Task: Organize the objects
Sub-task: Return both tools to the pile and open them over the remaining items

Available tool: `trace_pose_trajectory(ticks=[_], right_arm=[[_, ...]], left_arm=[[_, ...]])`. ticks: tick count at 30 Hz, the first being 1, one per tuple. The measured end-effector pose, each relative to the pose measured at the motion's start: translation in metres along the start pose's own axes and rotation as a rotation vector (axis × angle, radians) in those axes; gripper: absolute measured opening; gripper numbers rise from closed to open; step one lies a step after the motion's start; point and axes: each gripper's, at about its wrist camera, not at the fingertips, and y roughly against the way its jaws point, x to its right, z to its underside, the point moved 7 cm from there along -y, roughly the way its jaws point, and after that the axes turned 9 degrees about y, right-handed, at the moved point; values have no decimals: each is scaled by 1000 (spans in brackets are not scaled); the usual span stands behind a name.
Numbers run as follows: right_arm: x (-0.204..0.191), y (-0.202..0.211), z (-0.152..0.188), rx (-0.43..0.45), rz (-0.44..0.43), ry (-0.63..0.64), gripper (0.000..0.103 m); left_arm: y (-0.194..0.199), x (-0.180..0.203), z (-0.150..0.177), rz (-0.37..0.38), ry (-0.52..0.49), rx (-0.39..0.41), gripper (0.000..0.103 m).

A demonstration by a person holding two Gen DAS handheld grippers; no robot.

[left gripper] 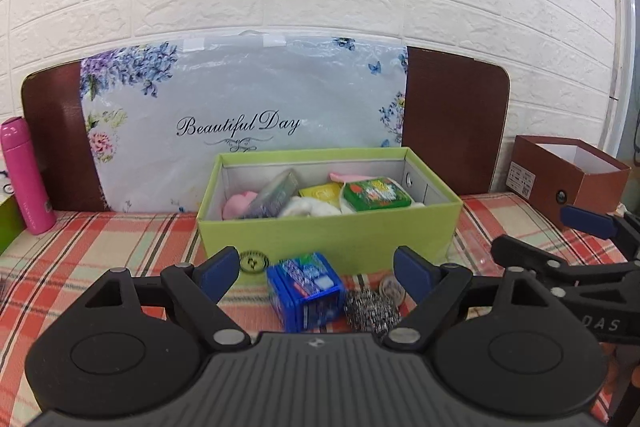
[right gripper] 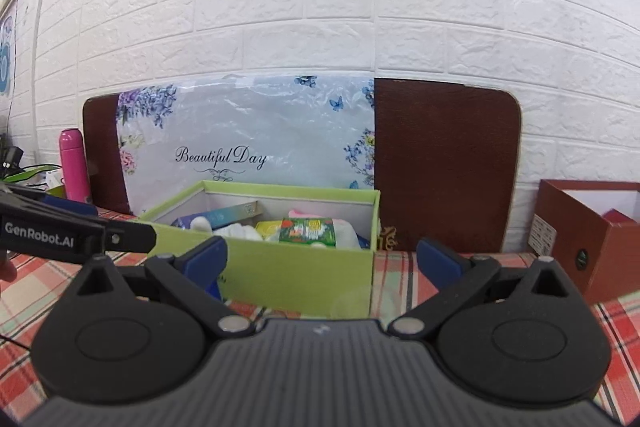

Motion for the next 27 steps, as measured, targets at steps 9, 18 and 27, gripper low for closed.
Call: trace_pose_trajectory(ticks=[9, 18, 27], right_arm=[[-1, 41, 45, -44, 16, -80, 103], [-14, 48, 84, -137, -1, -130, 103], [-25, 52, 98, -160, 34, -82, 103]], left_arm=[[22, -10, 36, -3, 67, -53, 87], [25, -26, 83, -15, 102, -124, 87], [9, -16, 87, 44, 93, -128, 72]])
